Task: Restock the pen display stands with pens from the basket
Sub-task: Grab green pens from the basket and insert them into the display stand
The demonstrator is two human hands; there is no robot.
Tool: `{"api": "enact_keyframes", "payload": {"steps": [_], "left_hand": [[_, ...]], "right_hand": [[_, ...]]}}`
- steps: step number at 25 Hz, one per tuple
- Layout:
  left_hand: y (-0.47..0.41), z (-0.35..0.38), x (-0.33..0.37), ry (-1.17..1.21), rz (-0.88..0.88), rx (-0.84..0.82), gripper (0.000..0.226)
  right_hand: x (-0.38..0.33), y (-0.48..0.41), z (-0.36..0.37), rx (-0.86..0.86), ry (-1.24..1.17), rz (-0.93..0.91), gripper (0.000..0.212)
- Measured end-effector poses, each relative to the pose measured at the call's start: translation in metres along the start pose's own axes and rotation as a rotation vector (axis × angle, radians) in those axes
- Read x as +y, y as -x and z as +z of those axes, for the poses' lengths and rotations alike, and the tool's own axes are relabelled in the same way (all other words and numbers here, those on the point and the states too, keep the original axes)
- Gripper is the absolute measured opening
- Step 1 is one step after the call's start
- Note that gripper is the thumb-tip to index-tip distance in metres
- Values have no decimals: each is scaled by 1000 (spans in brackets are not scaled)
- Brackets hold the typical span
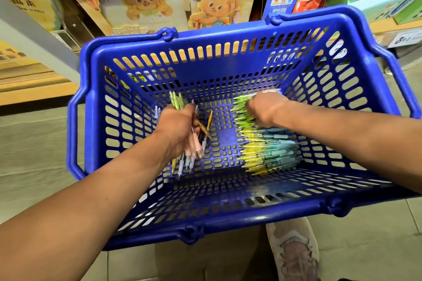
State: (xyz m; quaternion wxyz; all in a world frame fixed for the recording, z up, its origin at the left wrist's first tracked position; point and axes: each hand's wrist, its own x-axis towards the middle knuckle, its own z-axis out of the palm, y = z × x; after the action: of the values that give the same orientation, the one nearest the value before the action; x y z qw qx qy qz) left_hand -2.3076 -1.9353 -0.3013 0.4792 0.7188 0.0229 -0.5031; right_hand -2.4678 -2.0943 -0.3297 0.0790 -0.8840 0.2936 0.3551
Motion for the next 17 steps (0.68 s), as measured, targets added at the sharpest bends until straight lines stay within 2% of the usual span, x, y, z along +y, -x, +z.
{"api": "enact_keyframes", "payload": {"steps": [5,11,14,17], "left_hand": [[-1,-3,0,-71,-14,18,31],[1,0,2,63,-22,-56,50],[1,1,2,82,-17,-54,43],[3,0,3,101,-28,-49,36]], "right_hand": [[8,-7,17,46,88,-31,25],[11,-4,18,69,250,-134,23],[9,1,24,83,369,-171,26],[6,2,21,105,356,-176,22]]}}
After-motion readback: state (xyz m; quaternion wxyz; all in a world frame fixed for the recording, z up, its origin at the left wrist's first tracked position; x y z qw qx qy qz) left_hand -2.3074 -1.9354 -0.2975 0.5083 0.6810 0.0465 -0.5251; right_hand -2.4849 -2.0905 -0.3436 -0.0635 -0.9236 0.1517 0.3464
